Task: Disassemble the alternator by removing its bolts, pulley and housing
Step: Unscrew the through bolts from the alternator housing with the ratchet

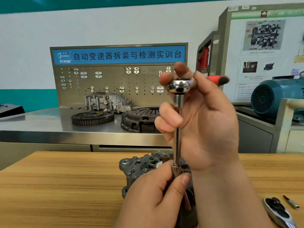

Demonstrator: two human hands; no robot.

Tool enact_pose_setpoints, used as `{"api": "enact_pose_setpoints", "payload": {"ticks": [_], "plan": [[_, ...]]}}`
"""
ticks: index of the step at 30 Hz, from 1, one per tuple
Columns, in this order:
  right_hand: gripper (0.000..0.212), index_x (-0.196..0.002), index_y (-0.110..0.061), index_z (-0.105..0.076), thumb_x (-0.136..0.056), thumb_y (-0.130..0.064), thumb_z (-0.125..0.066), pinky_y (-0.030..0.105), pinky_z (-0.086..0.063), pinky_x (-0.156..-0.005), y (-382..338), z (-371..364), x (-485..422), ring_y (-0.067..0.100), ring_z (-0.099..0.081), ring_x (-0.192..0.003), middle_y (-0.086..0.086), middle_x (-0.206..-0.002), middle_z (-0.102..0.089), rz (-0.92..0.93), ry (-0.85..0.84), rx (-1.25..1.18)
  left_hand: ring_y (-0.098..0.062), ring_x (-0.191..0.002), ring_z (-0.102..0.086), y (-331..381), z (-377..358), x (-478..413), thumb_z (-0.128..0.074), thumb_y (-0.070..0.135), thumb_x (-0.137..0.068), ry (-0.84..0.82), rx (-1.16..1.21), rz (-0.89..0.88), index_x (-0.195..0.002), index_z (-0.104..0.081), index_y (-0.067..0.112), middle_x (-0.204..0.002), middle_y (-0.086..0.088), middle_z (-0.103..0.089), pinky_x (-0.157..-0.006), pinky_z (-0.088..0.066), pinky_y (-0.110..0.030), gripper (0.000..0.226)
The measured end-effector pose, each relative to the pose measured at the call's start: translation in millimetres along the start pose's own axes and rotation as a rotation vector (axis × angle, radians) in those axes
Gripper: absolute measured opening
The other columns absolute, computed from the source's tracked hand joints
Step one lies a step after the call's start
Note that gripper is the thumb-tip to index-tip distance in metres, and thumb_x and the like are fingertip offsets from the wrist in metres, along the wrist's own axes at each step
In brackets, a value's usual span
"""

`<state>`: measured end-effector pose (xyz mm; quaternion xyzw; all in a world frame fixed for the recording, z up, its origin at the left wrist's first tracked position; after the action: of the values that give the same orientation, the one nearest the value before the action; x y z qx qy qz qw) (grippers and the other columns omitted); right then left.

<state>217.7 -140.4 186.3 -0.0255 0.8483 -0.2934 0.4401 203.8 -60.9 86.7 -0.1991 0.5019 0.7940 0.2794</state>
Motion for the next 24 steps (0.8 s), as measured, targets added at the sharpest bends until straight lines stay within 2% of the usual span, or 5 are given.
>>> {"api": "enact_pose_setpoints", "payload": {"ticks": [6, 15, 17, 21, 24], "plan": [[0.009, -0.092, -0.014, -0.056, -0.097, -0.013, -0.049, 0.043, -0.049, -0.055, -11.7, -7.6, 9.6, 0.024, -0.058, -0.059, 0.007, -0.077, -0.056, 0.670, 0.177, 1.344, 0.006, -0.085, -0.064, -1.5, -3.0, -0.6, -0.041, 0.058, -0.079, -0.007, 0.000, 0.075, -0.102, -0.057, 0.046, -0.083, 0.022, -0.071, -0.078, -0.049, -0.021, 0.030], [0.023, -0.100, -0.016, -0.051, -0.094, -0.032, -0.037, 0.018, -0.046, -0.046, 0.3, -0.9, 0.7, 0.010, -0.056, -0.042, 0.000, -0.082, -0.072, -0.072, 0.002, -0.071, -0.002, -0.087, -0.062, 2.5, 0.5, 0.1, -0.031, 0.070, -0.068, -0.006, -0.071, 0.030, -0.101, -0.056, 0.037, -0.088, 0.015, -0.068, -0.081, -0.050, -0.031, 0.053], [0.019, -0.102, -0.015, -0.052, -0.093, -0.028, -0.041, 0.022, -0.049, -0.047, -2.4, -1.1, 1.4, 0.014, -0.058, -0.044, 0.004, -0.086, -0.072, 0.021, -0.014, 0.093, 0.001, -0.086, -0.062, 2.1, 0.3, -0.4, -0.033, 0.069, -0.068, -0.009, -0.078, 0.057, -0.100, -0.055, 0.038, -0.086, 0.018, -0.068, -0.080, -0.049, -0.026, 0.050], [0.010, -0.098, -0.011, -0.059, -0.095, -0.012, -0.050, 0.042, -0.051, -0.057, -12.0, -5.1, 7.8, 0.025, -0.061, -0.063, 0.009, -0.083, -0.062, 0.599, 0.192, 1.274, 0.010, -0.084, -0.061, 0.8, -0.9, -1.1, -0.039, 0.057, -0.076, 0.001, -0.086, 0.122, -0.102, -0.052, 0.050, -0.084, 0.026, -0.068, -0.076, -0.047, -0.016, 0.030], [0.012, -0.095, -0.019, -0.059, -0.095, -0.016, -0.047, 0.042, -0.053, -0.060, -11.3, -2.0, 7.8, 0.027, -0.063, -0.063, 0.005, -0.086, -0.063, 0.589, 0.294, 1.182, 0.009, -0.083, -0.062, 1.6, -0.2, -0.1, -0.042, 0.054, -0.084, -0.003, -0.044, 0.125, -0.101, -0.055, 0.049, -0.083, 0.024, -0.069, -0.070, -0.044, -0.013, 0.022]]}}
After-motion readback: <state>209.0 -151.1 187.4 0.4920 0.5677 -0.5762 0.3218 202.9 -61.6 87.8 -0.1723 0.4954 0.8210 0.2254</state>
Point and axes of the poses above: each hand's wrist, its own x-axis away from the middle knuckle, its own z-axis out of the back of the hand, y = z × x, the point moved 4 cm from there along -x, towards the middle knuckle
